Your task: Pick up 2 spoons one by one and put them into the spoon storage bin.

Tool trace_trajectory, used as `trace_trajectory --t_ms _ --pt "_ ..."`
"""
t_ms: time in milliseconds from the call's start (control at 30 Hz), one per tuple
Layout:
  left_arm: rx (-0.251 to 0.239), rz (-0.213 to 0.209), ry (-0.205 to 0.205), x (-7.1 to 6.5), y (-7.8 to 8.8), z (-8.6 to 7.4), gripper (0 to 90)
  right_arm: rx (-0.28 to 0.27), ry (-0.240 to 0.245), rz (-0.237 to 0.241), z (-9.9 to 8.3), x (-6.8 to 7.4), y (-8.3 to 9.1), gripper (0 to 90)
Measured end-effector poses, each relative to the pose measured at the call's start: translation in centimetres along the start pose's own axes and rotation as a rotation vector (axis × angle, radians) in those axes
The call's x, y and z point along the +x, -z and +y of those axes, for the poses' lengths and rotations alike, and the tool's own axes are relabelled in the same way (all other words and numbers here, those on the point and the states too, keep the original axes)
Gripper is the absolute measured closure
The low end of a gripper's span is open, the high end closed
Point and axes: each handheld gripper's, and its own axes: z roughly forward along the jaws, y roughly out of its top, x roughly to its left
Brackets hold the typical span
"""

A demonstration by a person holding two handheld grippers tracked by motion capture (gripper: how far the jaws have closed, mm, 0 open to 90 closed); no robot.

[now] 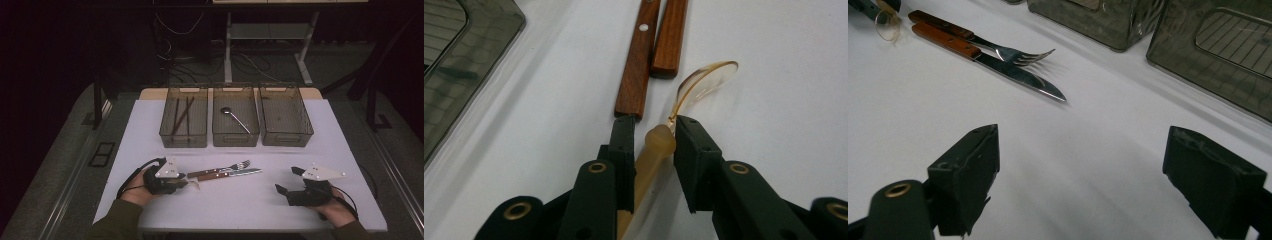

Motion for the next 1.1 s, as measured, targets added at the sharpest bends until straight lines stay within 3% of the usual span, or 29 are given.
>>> trace_trajectory --t_ms 333,533,767,1100 --pt "-0.01 -0.024 -0.046 0.1 0.0 0.0 75.5 -0.001 0.0 0.004 0.0 0.0 -0.1 15.3" --pt "-0.012 -0.034 -0.049 -0.1 0.1 0.2 76.2 -0.001 0.0 0.004 0.0 -0.1 -0.1 15.3" --pt "-0.071 -0.049 0.036 0.3 0.8 0.4 76.5 -0.001 -0.002 0.003 0.0 0.0 0.0 15.3" --pt "-0.125 -0.037 0.175 0.8 1.5 0.6 76.5 -0.008 -0.006 0.021 -0.1 -0.1 -0.1 15.3"
